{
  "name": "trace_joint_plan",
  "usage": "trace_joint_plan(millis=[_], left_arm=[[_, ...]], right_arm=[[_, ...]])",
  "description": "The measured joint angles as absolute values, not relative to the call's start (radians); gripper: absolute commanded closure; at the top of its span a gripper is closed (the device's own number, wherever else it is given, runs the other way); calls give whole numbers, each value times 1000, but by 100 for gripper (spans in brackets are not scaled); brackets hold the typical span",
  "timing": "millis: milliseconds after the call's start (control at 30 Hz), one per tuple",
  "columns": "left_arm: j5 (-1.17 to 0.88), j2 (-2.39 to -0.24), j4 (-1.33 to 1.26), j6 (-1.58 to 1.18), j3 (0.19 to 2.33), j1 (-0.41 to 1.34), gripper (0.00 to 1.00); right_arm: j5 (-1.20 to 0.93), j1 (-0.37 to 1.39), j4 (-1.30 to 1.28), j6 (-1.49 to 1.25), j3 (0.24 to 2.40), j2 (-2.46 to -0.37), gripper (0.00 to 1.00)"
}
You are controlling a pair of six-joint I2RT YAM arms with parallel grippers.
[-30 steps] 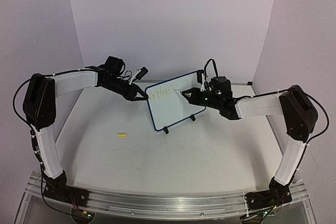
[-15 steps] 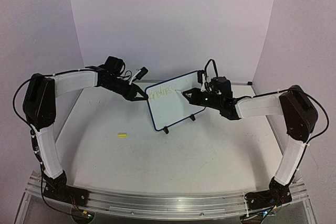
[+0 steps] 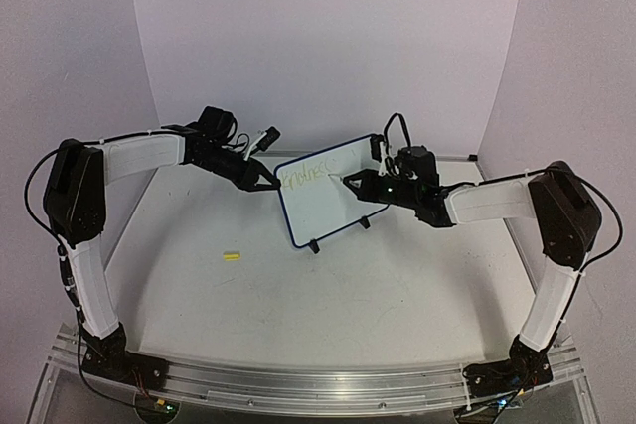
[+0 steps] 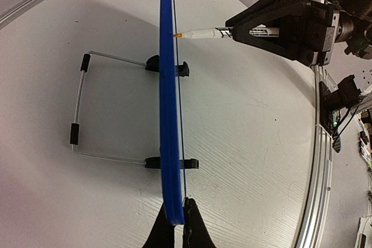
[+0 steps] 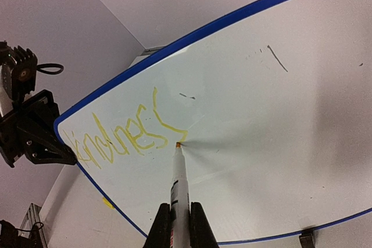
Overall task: Write a sentence on the whiteboard
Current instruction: Write on the whiteboard with the whiteboard marker without the cap.
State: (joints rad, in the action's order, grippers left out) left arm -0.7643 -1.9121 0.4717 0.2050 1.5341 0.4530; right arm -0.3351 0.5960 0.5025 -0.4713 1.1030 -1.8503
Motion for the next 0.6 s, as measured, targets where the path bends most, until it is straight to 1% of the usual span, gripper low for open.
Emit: trace_joint_plan(millis=[367,600], left_arm=[[-765,-1912,472,205,1534,453,100],[-767,-1912,471,205,1534,455,100]], right_arm=[[-333,599,500,-472,1084,-1834,100],[-307,599,498,-475,1027,-1716,100]])
